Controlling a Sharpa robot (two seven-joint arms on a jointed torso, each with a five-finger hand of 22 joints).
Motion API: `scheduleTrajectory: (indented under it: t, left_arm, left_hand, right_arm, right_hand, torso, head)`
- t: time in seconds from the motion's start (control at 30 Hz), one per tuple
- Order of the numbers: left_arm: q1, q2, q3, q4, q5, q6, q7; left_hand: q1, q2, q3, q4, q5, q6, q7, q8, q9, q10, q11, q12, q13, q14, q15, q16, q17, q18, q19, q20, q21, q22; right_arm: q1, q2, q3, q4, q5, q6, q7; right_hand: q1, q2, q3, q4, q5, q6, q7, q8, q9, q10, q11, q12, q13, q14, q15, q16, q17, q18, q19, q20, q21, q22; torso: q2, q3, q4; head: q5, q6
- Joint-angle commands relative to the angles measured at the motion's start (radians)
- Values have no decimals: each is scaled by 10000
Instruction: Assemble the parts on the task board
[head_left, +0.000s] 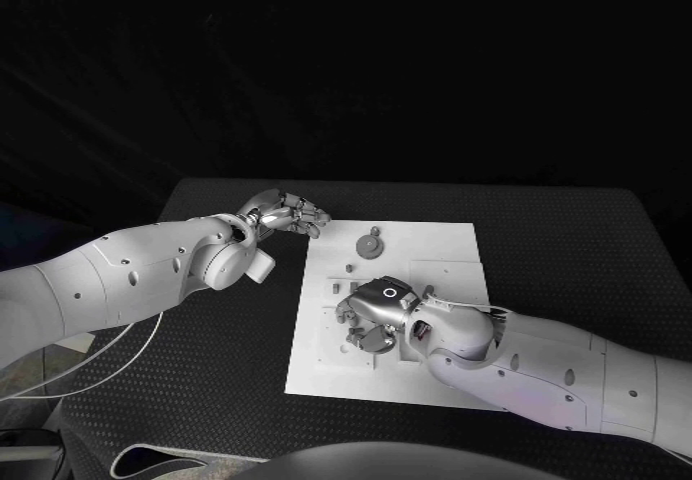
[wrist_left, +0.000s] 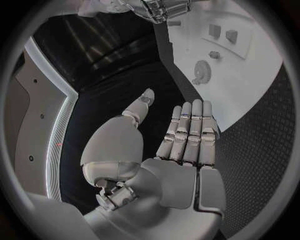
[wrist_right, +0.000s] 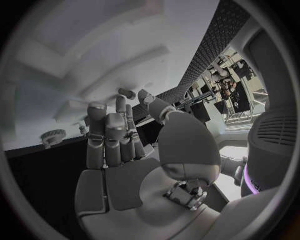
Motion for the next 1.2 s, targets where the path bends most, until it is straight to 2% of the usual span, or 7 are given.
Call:
scheduleTrajectory:
  t: [0.03,0.27,0.37,0.5,0.87,0.97,1.2]
  left_arm:
    - [26,9,9,29,61,126,33]
    - [37,9,9,33,61,152,-7]
    - [40,5,9,29,61,159,-27]
    - [41,-4,8,31,61,185,-56]
    - [41,22,8,19,61,188,-73]
    - [41,22,8,14,61,186,-78]
    - [41,26,8,18,61,186,-82]
  left_hand:
    - [29,90,-47,5,-32,-45,-15,51,-11,-10,30,2,-10,9,69,-42,16,74,-10,43,50,-11]
    - [29,89,-49,6,-33,-45,-14,52,-12,-10,31,2,-12,10,70,-47,23,74,-10,44,51,-15]
    - [30,91,-49,6,-33,-46,-14,52,-13,-9,31,2,-14,11,70,-49,25,74,-10,44,51,-17]
    - [31,91,-50,6,-34,-46,-13,53,-13,-9,31,2,-16,12,70,-52,30,75,-10,44,51,-19]
    - [30,91,-55,6,-36,-48,-9,53,-14,-10,33,1,-21,12,71,-60,40,75,-10,45,52,-25]
    - [30,92,-56,7,-37,-49,-7,53,-15,-11,35,1,-22,13,71,-62,43,75,-10,45,53,-27]
    - [14,98,-65,16,-37,-58,4,50,-18,-12,40,0,-29,13,72,-72,56,74,-8,47,54,-34]
  right_arm:
    - [-22,74,-34,-73,-495,1012,-419]
    - [6,155,-34,-101,-818,1534,-585]
    - [17,160,-34,-98,-946,1780,-602]
    - [22,106,-35,-88,-1050,1836,-583]
    - [24,103,-36,-76,-1249,1699,-571]
    - [24,89,-36,-131,-1252,1486,-555]
    - [29,52,-36,-167,-1203,1122,-485]
  right_hand:
    - [61,-27,-14,61,64,46,-5,40,2,375,-16,52,56,-94,-119,-56,19,682,-44,-52,-41,160]
    - [264,171,-2,-91,64,165,-61,118,27,389,-62,155,267,-96,-163,-70,35,682,-69,-45,-33,180]
    - [462,291,7,-360,65,269,-101,184,53,411,-93,218,396,-99,-192,-82,44,682,-94,-34,-24,191]
    - [600,403,4,-702,64,344,-127,232,70,382,-107,262,562,-110,-205,-113,51,682,-133,7,-23,191]
    - [1504,449,230,-836,66,492,-205,328,126,433,-198,369,850,-97,-289,-140,74,682,-182,21,14,203]
    - [1746,436,331,-828,63,558,-228,362,144,446,-214,403,944,-75,-301,-147,78,682,-178,41,21,193]
    - [1618,464,452,-800,65,628,-239,389,158,483,-220,444,1063,-24,-311,-169,72,682,-115,85,30,172]
  torso:
    - [2,0,-1]
    - [4,6,-4]
    - [4,9,-5]
    - [2,18,-4]
    - [2,41,-14]
    - [0,39,-15]
    - [1,26,-16]
  head:
    - [4,-7]
    - [7,-22]
    - [11,-30]
    - [19,-45]
    - [22,-55]
    - [12,-42]
    - [6,-14]
